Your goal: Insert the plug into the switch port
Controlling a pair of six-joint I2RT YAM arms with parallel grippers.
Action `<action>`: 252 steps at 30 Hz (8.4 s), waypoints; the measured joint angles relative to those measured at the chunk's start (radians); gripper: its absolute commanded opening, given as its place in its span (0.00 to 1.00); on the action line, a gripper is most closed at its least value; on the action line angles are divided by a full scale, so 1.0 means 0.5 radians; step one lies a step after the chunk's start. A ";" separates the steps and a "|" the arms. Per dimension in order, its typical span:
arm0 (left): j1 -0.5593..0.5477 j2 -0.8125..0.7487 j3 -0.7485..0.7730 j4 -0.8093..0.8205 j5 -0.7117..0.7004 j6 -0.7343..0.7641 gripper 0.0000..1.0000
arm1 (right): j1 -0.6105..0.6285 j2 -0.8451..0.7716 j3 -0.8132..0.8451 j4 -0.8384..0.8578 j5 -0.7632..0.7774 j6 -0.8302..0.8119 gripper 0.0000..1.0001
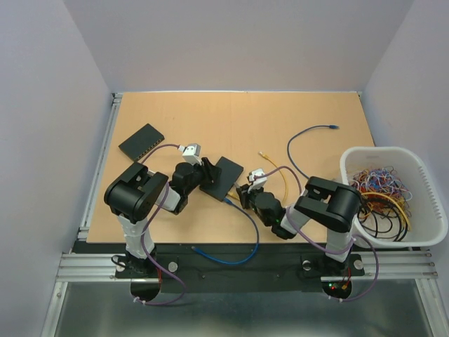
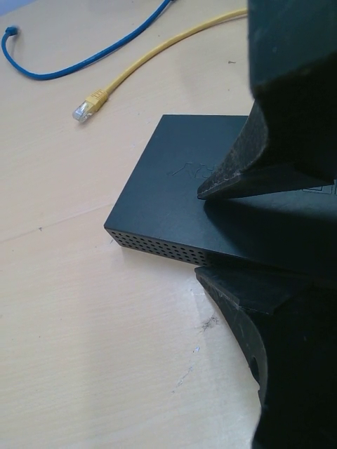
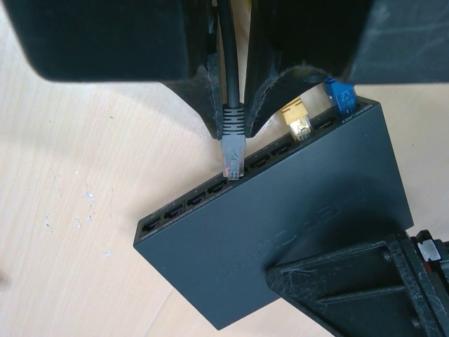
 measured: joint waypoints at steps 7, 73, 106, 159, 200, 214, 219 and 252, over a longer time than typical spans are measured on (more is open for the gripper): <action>0.002 0.002 0.005 -0.004 -0.003 0.010 0.52 | 0.002 0.050 0.035 0.020 0.032 -0.023 0.00; -0.165 0.317 0.491 -0.108 0.620 0.527 0.35 | 0.121 -0.104 -0.300 0.107 0.125 -0.800 0.00; -0.185 0.339 0.600 -0.196 0.553 0.713 0.40 | -0.029 -0.158 -0.114 -0.202 0.006 -0.769 0.01; -0.409 -1.859 -0.012 -2.087 -0.640 0.071 0.65 | -0.831 -1.011 0.703 -2.145 0.270 0.220 0.70; -0.577 -2.006 -0.256 -1.952 -0.887 -0.008 0.61 | -1.944 0.903 2.663 -2.773 -0.081 0.349 0.06; -0.609 -2.004 -0.256 -1.952 -0.938 -0.008 0.61 | -1.766 0.635 2.276 -2.647 -0.528 0.186 0.00; -0.615 -2.004 -0.256 -1.952 -0.952 -0.009 0.62 | -1.408 0.249 1.872 -2.485 -0.674 0.098 0.00; -0.610 -2.731 -0.718 -1.011 -0.593 -0.132 0.70 | -0.399 -1.138 -0.013 -0.719 -1.839 0.505 0.01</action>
